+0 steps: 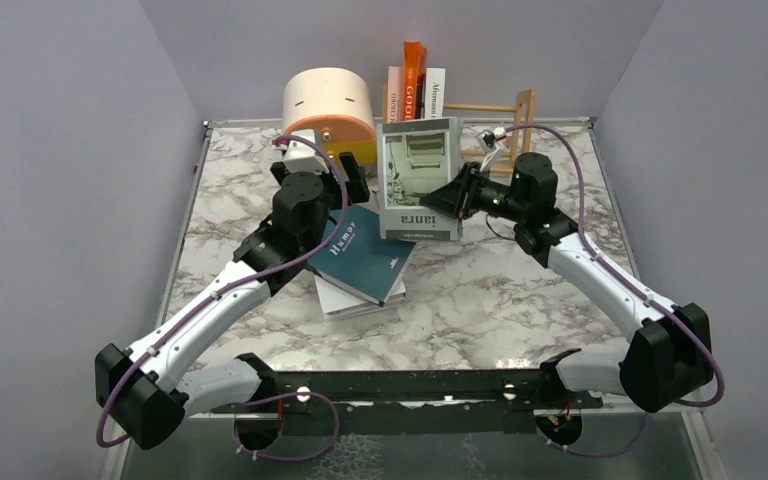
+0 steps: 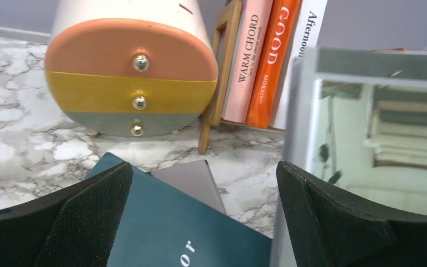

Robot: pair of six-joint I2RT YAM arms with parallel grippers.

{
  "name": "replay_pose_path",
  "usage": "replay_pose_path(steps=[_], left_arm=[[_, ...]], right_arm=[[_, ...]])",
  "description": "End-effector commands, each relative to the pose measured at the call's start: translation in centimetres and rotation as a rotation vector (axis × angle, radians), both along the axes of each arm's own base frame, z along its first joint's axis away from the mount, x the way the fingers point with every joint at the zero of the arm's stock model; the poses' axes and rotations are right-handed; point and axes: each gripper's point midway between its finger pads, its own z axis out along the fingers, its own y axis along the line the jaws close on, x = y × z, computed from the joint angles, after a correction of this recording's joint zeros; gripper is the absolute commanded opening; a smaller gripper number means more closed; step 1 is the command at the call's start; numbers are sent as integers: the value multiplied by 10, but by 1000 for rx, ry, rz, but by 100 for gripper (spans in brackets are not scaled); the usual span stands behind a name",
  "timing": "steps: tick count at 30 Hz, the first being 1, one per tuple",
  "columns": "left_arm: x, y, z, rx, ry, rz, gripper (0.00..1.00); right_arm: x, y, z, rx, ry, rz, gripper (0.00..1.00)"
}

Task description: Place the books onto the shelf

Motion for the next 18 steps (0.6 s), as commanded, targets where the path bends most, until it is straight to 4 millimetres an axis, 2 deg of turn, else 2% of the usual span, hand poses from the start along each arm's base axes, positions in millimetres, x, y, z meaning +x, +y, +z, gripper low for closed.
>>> replay_pose_path(steps=[1, 5, 8, 11, 15, 18], left_arm=[[-13, 25, -3, 25, -6, 70, 99], [-18, 29, -9, 30, -2, 68, 99], [-20, 29, -15, 38, 8, 59, 99], [-20, 26, -20, 40, 12, 46, 99], [-18, 23, -27, 51, 24, 35, 99], [-15, 21, -31, 67, 30, 36, 99]], right_arm=[[13, -22, 55, -15, -164, -113, 13], [38, -50, 89, -96, -255, -304, 10], [65, -81, 102, -196, -293, -508, 6], [88, -111, 109, -285, -320, -689, 4], [113, -140, 113, -371, -343, -869, 4], [130, -149, 112, -419, -353, -942, 3]])
